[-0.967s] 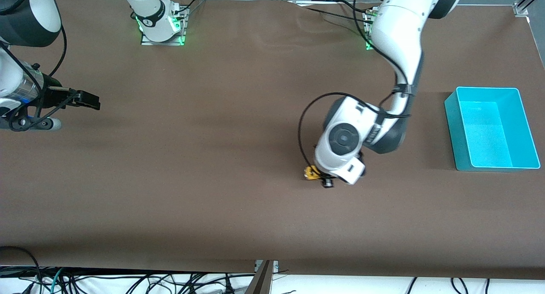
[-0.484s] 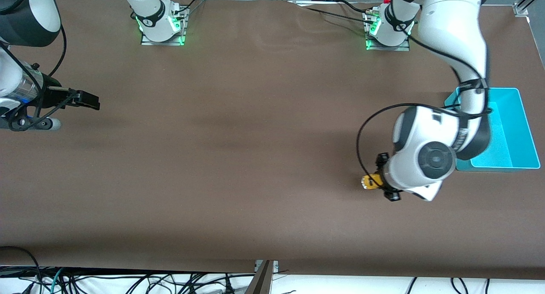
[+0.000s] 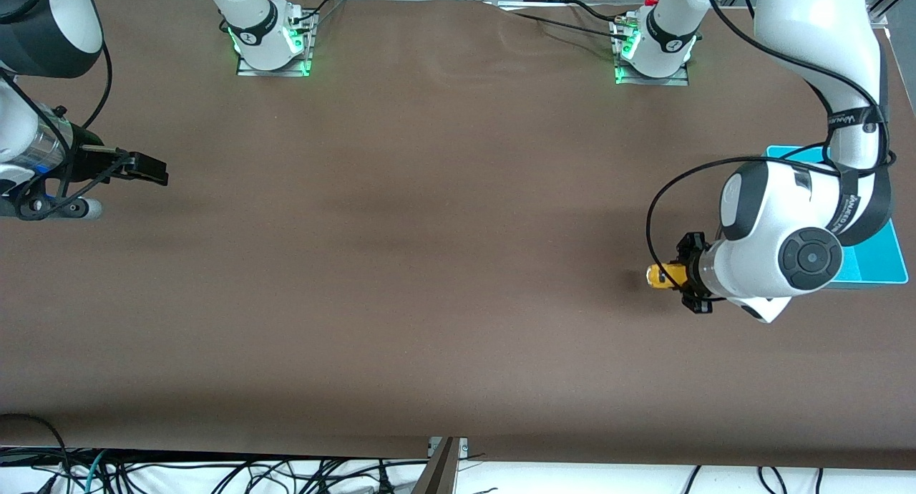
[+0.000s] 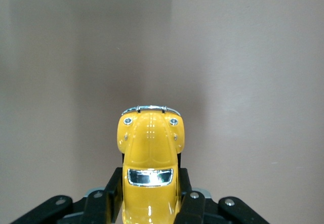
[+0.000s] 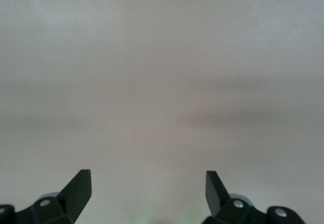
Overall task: Wind and store yellow beetle car
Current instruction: 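Lift the car and carry it toward the blue bin with the left gripper, then lower the car into the blue bin and open the left gripper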
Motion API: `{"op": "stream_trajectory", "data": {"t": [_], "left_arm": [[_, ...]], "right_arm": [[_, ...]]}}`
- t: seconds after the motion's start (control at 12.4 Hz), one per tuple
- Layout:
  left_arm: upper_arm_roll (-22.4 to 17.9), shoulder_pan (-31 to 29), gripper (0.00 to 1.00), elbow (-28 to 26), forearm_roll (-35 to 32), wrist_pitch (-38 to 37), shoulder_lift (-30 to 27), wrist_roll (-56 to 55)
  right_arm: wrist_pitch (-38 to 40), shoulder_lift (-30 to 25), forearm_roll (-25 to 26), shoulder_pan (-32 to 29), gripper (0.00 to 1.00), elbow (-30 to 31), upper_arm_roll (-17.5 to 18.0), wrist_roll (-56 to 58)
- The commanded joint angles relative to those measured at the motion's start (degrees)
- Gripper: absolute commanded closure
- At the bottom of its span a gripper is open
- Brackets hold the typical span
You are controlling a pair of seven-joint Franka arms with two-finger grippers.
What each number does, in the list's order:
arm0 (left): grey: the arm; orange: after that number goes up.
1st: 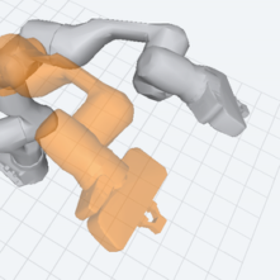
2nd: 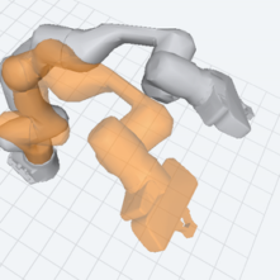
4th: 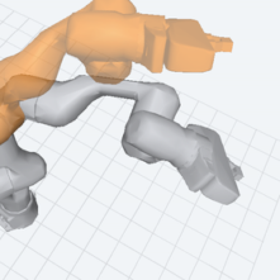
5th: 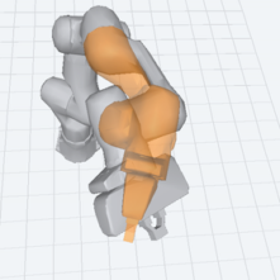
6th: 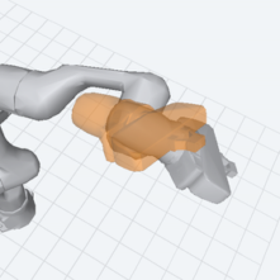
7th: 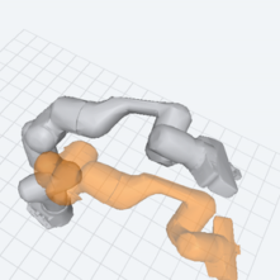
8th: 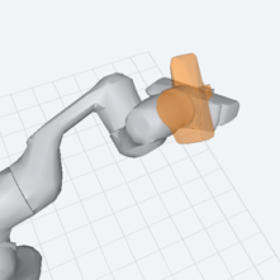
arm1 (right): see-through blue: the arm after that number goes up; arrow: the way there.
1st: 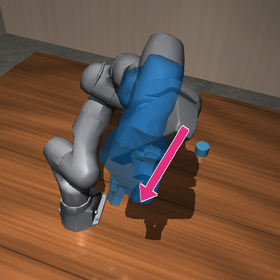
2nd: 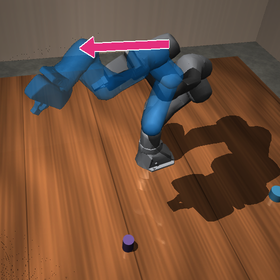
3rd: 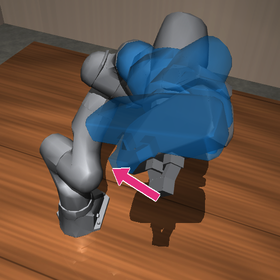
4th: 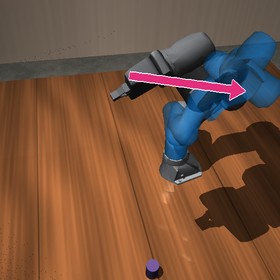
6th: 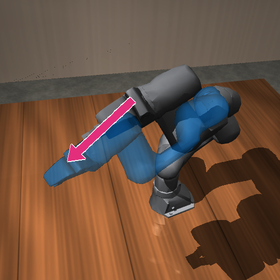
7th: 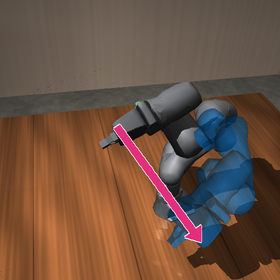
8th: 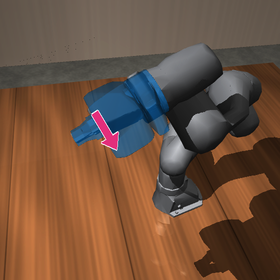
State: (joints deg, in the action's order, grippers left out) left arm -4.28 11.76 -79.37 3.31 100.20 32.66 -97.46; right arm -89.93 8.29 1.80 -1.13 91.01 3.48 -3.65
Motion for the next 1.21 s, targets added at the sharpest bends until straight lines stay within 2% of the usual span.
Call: {"op": "stream_trajectory", "data": {"t": [0.0, 0.32, 0.48, 0.81, 1.13], "left_arm": [[0.9, -3.4, 1.00, -13.1, -1.3, 1.2, -10.6, 11.7], [0.9, -11.4, 1.00, -25.5, -2.3, 4.5, -20.3, 33.4], [0.9, -17.2, 1.00, -29.3, -4.4, 6.6, -22.2, 41.4], [0.5, -29.5, 1.00, -32.4, -3.3, 13.8, -22.4, 44.1], [-1.8, -35.8, 1.00, -37.6, 2.6, 24.8, -20.1, 44.2]], "right_arm": [[0.1, 0.1, 0.6, 0.4, 0.00, -0.7, -0.1, -1.0], [0.1, 0.1, 0.6, 0.4, 0.00, -0.7, -0.1, -0.9], [0.1, 0.1, 0.7, 0.4, 0.00, -0.7, -0.1, -0.8], [0.1, 0.1, 0.7, 0.4, 0.00, -0.7, -0.1, -0.8], [0.1, 0.1, 0.6, 0.4, 0.00, -0.7, -0.1, -0.8]]}}
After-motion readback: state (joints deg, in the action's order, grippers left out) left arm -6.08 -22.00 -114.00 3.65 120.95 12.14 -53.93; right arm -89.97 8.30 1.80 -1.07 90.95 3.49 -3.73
